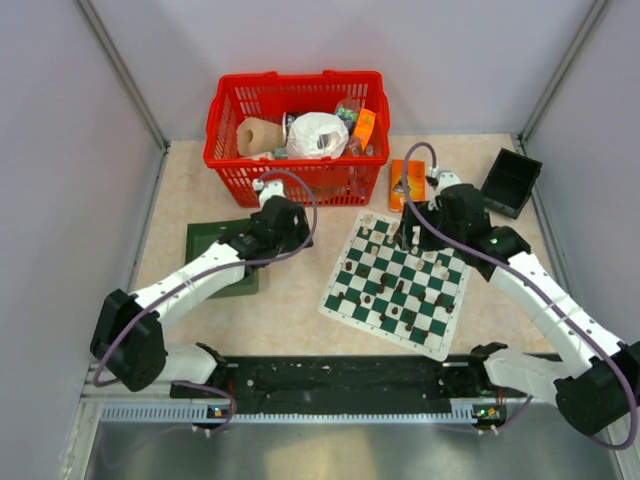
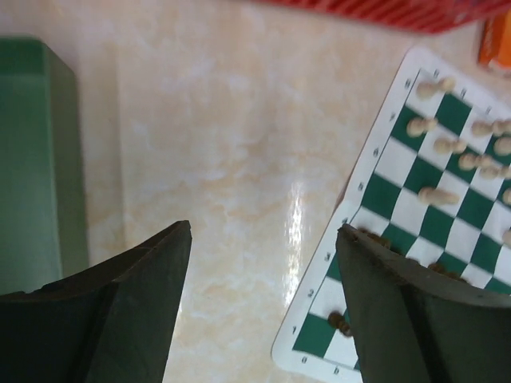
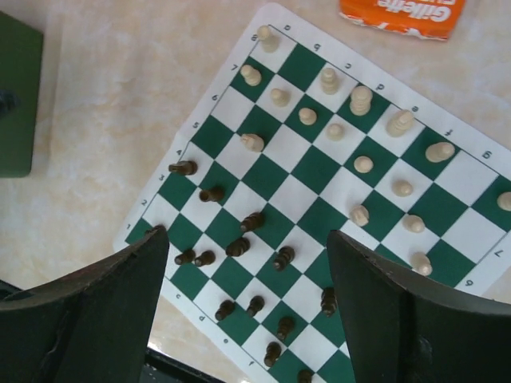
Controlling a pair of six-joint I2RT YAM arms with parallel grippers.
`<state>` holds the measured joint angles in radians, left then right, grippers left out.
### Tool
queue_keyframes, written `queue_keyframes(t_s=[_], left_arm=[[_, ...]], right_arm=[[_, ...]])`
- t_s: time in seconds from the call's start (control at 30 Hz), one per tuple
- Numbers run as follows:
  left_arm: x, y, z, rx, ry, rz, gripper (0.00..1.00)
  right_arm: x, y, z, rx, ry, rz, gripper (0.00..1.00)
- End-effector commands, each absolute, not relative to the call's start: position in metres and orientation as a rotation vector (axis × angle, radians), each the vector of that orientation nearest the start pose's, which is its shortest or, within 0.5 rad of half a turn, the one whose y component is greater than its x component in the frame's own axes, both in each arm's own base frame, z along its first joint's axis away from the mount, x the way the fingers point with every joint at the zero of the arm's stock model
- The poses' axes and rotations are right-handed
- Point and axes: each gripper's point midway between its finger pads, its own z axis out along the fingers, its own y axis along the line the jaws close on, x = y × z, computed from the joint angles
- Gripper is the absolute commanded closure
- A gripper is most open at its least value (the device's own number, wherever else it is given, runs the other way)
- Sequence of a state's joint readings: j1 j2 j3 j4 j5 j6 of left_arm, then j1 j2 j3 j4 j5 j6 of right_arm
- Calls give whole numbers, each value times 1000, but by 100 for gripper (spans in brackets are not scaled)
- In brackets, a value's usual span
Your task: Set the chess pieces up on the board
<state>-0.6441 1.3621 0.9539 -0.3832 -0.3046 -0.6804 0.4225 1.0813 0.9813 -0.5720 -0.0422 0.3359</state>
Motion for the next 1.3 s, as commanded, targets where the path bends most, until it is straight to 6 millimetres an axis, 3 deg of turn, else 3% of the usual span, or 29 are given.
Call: queue_keyframes(t_s=[0.0, 0.07, 0.17, 0.27, 0.33, 0.4, 0.53, 0.63, 0.67, 0.7, 0.77, 1.03, 1.1, 1.27], left_arm=[[353, -184, 213, -235, 2043, -305, 19], [368, -175, 251, -276, 1944, -262, 16], [386, -171, 291, -296, 1846, -258, 10], [400, -163, 317, -364, 1778, -271, 7], [401, -159, 325, -399, 1761, -280, 6], [399, -158, 321, -415, 1762, -290, 5], [389, -155, 299, -440, 1753, -359, 5], [380, -157, 288, -410, 1746, -424, 3], [380, -155, 284, -408, 1754, -428, 2], [380, -154, 280, -398, 1771, -424, 2], [383, -150, 274, -395, 1805, -396, 1], [390, -141, 268, -402, 1840, -383, 1], [390, -137, 265, -406, 1844, -379, 1], [390, -129, 261, -427, 1844, -379, 1]], right_arm=[[286, 164, 216, -90, 2229, 392, 20], [287, 180, 221, -112, 2203, 468, 18], [286, 202, 230, -139, 2185, 603, 10], [289, 206, 237, -95, 2175, 631, 1], [292, 206, 244, -17, 2149, 660, 1], [292, 205, 254, 57, 2099, 707, 1], [270, 228, 269, -51, 1956, 955, 1], [272, 219, 271, -32, 1875, 934, 1], [277, 212, 266, -20, 1906, 857, 1], [283, 201, 248, -4, 2005, 735, 1], [294, 193, 237, -19, 2096, 595, 4], [317, 207, 193, -86, 2281, 423, 22], [316, 216, 180, -139, 2327, 404, 22], [286, 270, 174, -383, 2332, 454, 29]])
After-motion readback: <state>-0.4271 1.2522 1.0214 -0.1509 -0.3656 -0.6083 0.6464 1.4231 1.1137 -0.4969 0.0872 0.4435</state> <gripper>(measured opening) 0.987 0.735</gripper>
